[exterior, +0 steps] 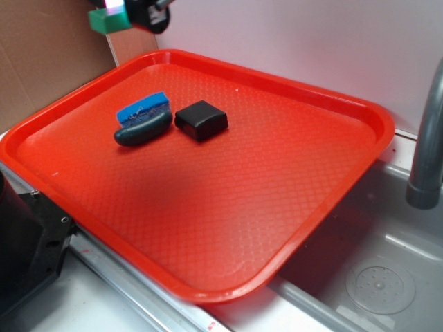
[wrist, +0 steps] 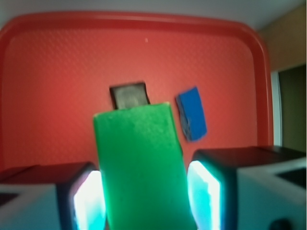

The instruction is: Grab the green block.

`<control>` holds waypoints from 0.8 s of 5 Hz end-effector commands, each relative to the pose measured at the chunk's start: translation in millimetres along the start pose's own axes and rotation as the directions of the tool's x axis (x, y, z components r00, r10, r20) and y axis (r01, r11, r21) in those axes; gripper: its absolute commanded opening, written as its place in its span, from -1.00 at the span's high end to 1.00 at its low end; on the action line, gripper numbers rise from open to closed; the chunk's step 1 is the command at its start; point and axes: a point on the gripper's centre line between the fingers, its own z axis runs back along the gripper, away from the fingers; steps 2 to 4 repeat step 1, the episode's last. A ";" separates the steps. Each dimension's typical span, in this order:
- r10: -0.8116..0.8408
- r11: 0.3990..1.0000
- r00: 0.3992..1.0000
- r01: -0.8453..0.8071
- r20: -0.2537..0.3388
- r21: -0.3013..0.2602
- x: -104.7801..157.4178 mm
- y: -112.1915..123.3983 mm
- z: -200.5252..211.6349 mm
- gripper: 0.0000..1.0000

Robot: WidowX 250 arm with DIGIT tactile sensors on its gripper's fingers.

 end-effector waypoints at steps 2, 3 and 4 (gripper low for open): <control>0.070 0.995 0.997 -0.071 -0.016 -0.075 -2.4 -2.8 1.6 1.00; 0.070 0.995 0.997 -0.071 -0.016 -0.075 -2.4 -2.8 1.6 1.00; 0.070 0.995 0.997 -0.071 -0.016 -0.075 -2.4 -2.8 1.6 1.00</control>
